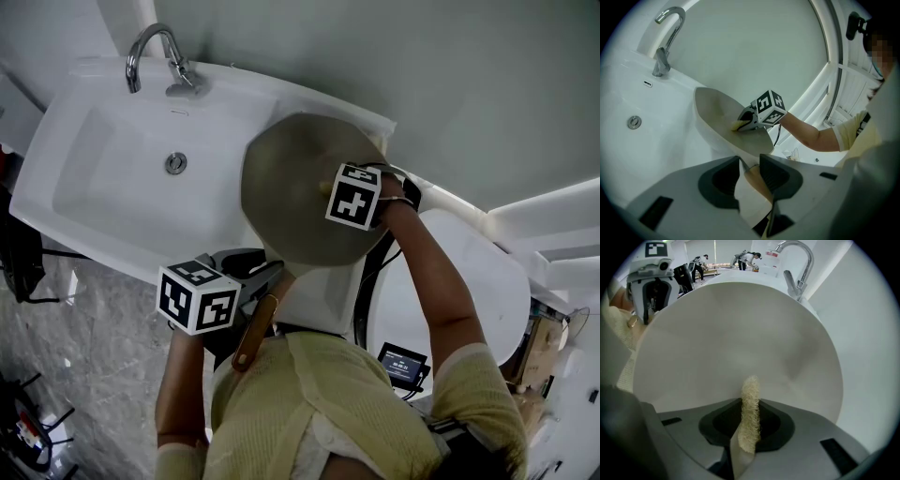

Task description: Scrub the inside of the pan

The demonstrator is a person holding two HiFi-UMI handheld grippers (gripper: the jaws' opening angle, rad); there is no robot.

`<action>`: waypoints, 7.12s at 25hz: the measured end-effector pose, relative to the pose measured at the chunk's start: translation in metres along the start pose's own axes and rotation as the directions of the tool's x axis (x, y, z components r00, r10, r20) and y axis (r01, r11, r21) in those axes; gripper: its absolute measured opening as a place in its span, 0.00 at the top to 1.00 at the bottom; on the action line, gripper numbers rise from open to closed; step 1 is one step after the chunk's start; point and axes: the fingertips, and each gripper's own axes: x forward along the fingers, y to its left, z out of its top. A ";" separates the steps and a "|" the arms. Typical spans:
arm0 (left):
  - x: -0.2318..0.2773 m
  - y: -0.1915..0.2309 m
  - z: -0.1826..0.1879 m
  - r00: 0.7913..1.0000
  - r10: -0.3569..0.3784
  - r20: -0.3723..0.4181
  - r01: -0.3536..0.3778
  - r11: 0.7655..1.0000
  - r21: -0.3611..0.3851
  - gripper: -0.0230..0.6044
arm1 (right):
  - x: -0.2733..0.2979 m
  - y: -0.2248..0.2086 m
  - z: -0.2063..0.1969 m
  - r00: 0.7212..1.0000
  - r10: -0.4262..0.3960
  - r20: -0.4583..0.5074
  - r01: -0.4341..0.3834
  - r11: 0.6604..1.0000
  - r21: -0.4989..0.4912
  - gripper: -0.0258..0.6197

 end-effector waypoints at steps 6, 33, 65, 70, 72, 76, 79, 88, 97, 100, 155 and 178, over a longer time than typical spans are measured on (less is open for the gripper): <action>0.000 0.000 0.000 1.000 0.001 0.002 -0.001 1.000 0.000 0.68 | -0.004 0.028 0.005 0.993 0.111 0.027 -0.110 0.994 -0.026 0.83; 0.000 0.000 -0.001 1.000 0.013 0.002 -0.013 1.000 0.013 0.68 | -0.024 0.113 0.038 0.879 0.456 0.137 -0.437 0.887 -0.147 0.83; 0.000 0.000 -0.001 1.000 0.012 0.006 -0.012 1.000 0.012 0.68 | -0.050 -0.072 0.031 0.901 -0.329 0.281 0.377 0.916 -0.137 0.83; 0.000 -0.001 0.000 1.000 0.009 0.009 -0.009 1.000 0.007 0.68 | -0.049 -0.089 0.021 0.866 -0.441 0.235 0.491 0.838 -0.238 0.83; 0.000 -0.001 0.000 1.000 0.009 0.009 -0.009 1.000 0.006 0.68 | -0.047 -0.093 0.019 0.851 -0.479 0.215 0.524 0.799 -0.296 0.83; 0.000 -0.001 -0.001 1.000 0.012 0.008 -0.012 1.000 0.008 0.68 | -0.041 -0.096 0.015 0.846 -0.508 0.162 0.529 0.757 -0.384 0.83; 0.000 -0.001 0.000 1.000 0.014 0.008 -0.014 1.000 0.008 0.68 | -0.035 -0.094 0.008 0.867 -0.487 0.107 0.483 0.766 -0.423 0.83; -0.001 0.000 0.000 1.000 0.017 0.026 -0.017 1.000 0.001 0.68 | -0.021 -0.067 -0.014 0.933 -0.360 -0.028 0.311 0.841 -0.442 0.83; -0.001 0.000 -0.001 0.999 0.024 0.029 -0.024 1.000 0.002 0.68 | -0.014 -0.035 -0.035 0.961 -0.243 -0.131 0.169 0.892 -0.418 0.83; -0.001 0.000 -0.001 0.999 0.029 0.029 -0.029 1.000 0.005 0.68 | -0.013 -0.025 -0.041 0.967 -0.199 -0.162 0.120 0.909 -0.400 0.83; 0.000 -0.001 -0.001 0.999 0.039 0.025 -0.040 0.999 0.015 0.68 | -0.055 0.125 0.017 0.780 0.624 -0.048 -0.617 0.755 -0.223 0.83; 0.000 0.000 -0.001 0.998 0.068 0.016 -0.068 0.997 0.024 0.68 | -0.073 0.127 0.082 0.772 0.599 0.210 -0.528 0.790 -0.311 0.83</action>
